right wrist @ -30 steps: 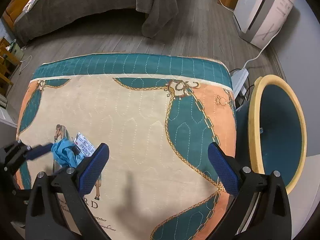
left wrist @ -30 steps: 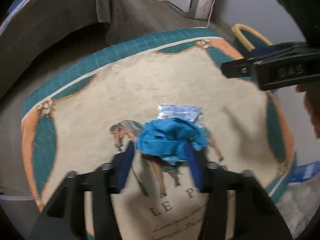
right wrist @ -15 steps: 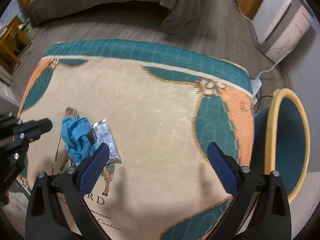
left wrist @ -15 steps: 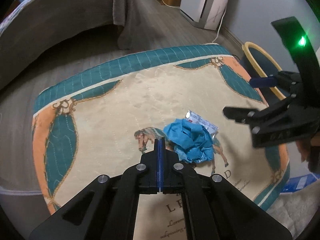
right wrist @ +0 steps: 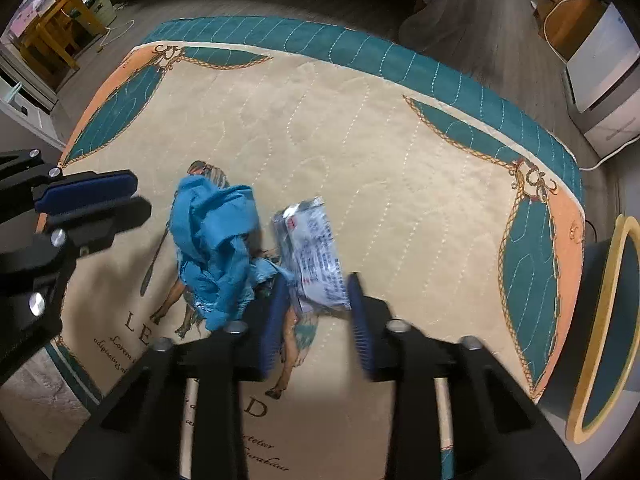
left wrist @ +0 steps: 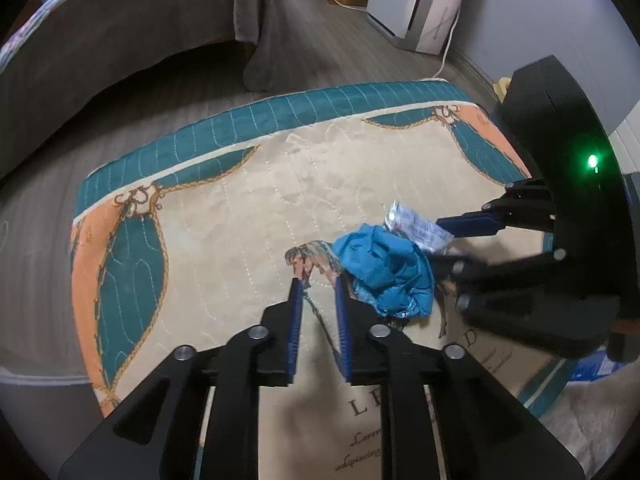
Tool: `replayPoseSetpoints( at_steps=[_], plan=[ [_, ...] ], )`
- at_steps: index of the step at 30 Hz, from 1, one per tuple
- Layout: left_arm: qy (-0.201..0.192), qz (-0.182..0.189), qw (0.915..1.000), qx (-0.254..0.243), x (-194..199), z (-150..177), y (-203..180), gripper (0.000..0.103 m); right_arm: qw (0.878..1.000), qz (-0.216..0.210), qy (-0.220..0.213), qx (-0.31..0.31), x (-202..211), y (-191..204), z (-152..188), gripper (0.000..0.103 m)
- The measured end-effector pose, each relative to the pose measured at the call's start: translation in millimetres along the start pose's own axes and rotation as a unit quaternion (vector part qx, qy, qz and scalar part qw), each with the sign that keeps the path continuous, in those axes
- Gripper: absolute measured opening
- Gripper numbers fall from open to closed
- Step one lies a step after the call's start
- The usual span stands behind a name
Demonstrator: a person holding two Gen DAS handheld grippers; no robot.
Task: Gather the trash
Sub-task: 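Grasp the blue cloth with left tool while right tool grasps the white wrapper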
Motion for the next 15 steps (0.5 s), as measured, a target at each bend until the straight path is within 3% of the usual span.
replayPoseSetpoints(
  at_steps=[4, 9, 15],
  plan=[
    [-0.001, 0.016, 0.9998, 0.008, 1.6, 1.2, -5.2, 0.046, 1.0, -0.006, -0.009, -0.025, 9.8, -12.9, -3.1, 0.022],
    [0.004, 0.026, 0.9996, 0.007, -0.6, 0.3, -22.7, 0.063, 0.999, 0.009, -0.022, -0.037, 26.6, -39.1, -4.8, 0.022],
    [0.023, 0.026, 0.9994, 0.002, -14.2, 1.9, -42.5, 0.068, 0.998, 0.008, -0.031, -0.052, 40.5, -64.7, 1.5, 0.022]
  ],
)
Point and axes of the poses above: each gripper's, at about its wrist camera, not at the fingertips, and x roughly against the way its jaws point, y to its left, z to its underside, the point moved 10 cm from there along -x, roughly the way its jaws point, and after that the axes turned 12 degrees about -z, right-handed, at the moved point
